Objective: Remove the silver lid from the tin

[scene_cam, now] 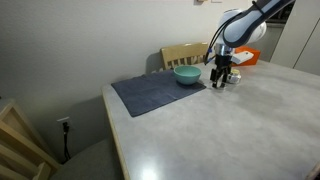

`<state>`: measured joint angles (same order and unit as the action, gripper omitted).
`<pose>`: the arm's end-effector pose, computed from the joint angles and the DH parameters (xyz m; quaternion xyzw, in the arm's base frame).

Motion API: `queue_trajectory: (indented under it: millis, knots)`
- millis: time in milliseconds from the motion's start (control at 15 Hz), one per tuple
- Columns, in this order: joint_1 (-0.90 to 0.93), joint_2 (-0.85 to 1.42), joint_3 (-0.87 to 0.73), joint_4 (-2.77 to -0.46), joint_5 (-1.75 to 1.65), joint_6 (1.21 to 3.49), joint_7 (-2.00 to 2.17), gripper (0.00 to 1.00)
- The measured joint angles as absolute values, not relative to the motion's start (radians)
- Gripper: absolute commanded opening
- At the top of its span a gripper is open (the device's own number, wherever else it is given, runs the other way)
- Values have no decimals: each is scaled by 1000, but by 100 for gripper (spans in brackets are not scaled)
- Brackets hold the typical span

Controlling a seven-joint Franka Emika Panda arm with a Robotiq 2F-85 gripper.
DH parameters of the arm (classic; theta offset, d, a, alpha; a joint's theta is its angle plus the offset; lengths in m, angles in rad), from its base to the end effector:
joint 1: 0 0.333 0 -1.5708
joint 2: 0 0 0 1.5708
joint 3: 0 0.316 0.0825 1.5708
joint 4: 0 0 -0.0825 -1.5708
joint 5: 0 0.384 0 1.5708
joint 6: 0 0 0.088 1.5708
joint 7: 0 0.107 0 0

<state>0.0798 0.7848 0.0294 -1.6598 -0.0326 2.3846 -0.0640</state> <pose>0.6691 0.0712 0.1449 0.9951 0.0946 -0.0297 0.0010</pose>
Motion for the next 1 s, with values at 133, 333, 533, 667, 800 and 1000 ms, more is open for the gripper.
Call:
queue_trajectory:
  millis: [133,333,533,667,800,1000]
  knots:
    - [82,756,32,-1674,-33,2385,-64,100]
    - [94,675,36,-1731,-34,2384,-64,100]
    - [117,566,36,-1814,-67,2378,-40,100]
    - [134,494,34,-1869,-105,2364,-6,100]
    - [142,440,36,-1905,-116,2351,11,100]
    - [141,448,37,-1900,-116,2352,11,100]
